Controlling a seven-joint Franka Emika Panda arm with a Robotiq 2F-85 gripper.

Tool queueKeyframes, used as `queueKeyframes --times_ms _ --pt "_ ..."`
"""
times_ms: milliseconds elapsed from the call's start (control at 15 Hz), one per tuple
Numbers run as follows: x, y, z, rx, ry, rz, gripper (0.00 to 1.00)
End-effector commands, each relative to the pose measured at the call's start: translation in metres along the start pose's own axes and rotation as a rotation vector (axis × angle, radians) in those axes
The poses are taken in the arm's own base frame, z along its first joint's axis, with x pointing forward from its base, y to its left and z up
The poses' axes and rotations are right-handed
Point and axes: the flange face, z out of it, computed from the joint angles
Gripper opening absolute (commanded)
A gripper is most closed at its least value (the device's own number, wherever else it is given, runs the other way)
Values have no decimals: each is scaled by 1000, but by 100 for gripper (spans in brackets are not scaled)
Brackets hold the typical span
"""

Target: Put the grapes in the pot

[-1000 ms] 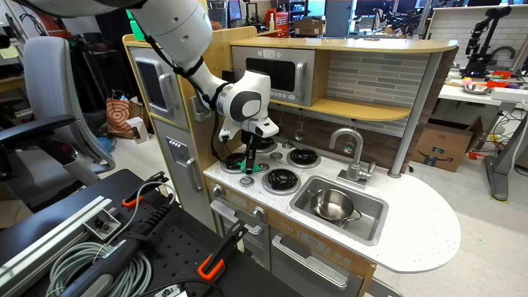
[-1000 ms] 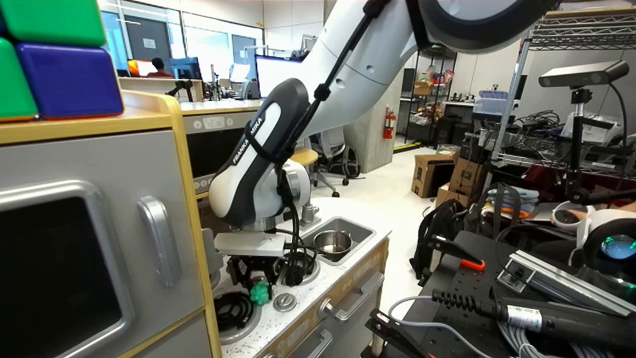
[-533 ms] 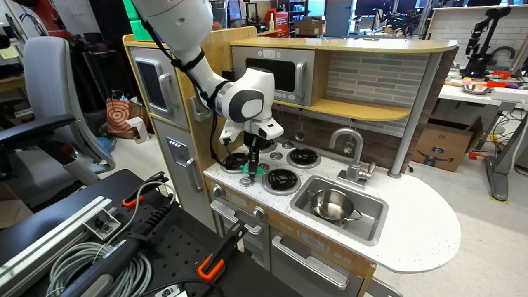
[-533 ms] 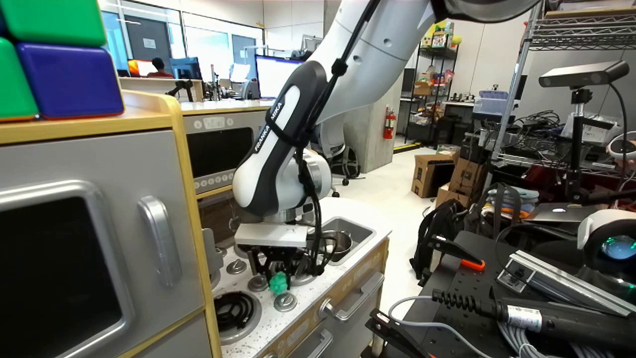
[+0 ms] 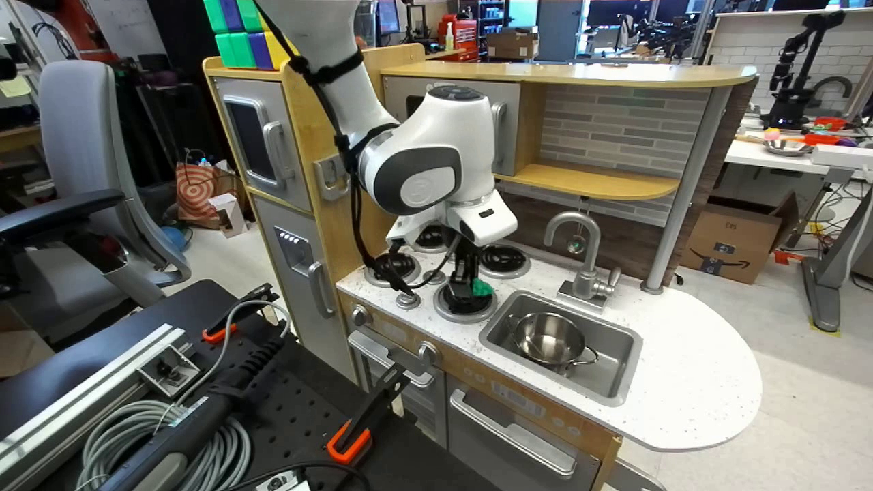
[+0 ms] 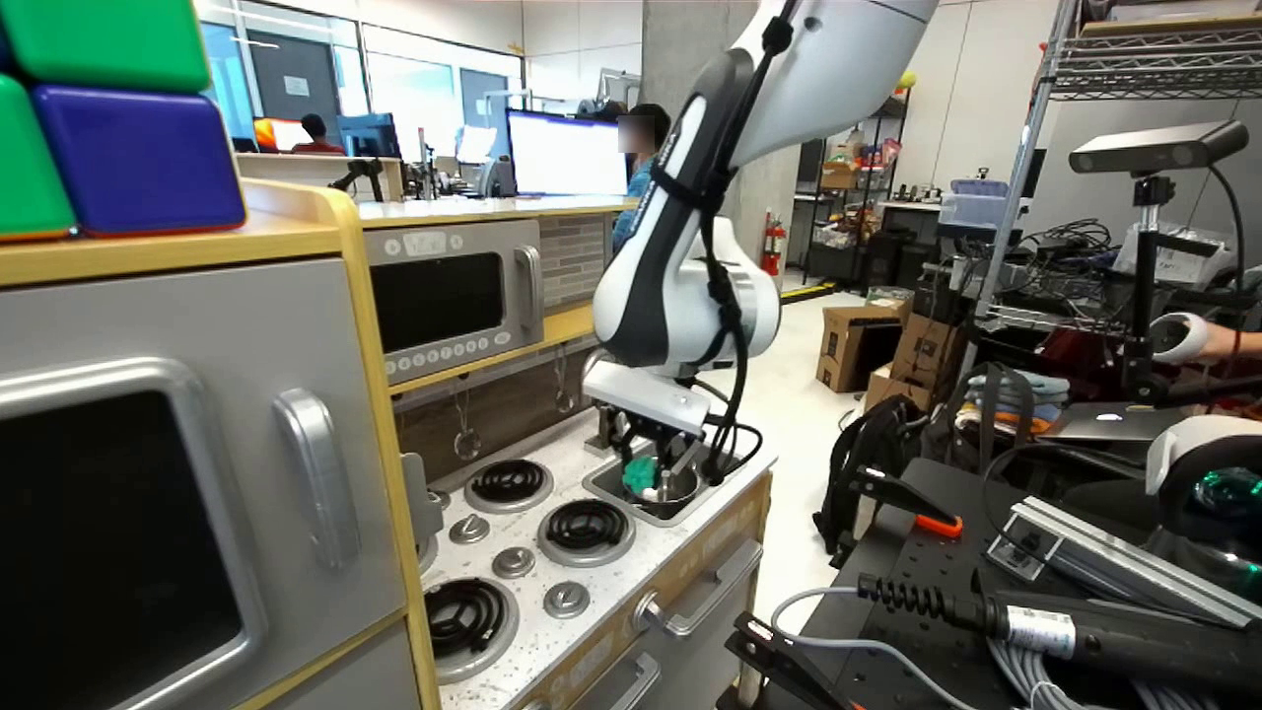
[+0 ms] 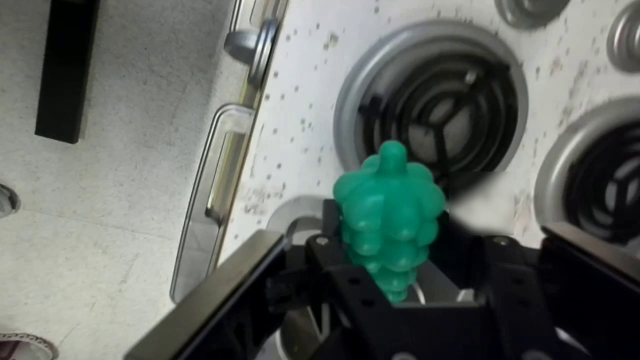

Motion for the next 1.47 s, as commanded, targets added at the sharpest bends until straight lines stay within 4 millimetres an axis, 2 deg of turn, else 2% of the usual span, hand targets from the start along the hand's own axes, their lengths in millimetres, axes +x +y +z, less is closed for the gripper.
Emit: queueKeyframes --times_ms 0,200,400,933,1200,1400 --pt "64 38 -34 38 59 144 18" --pt "119 48 -39 31 115 220 18" --pt "147 48 -33 9 132 255 18" --pt "150 -10 31 -17 66 249 18" --pt "151 -21 61 -47 42 264 18" --pt "148 -28 74 -52 34 250 18"
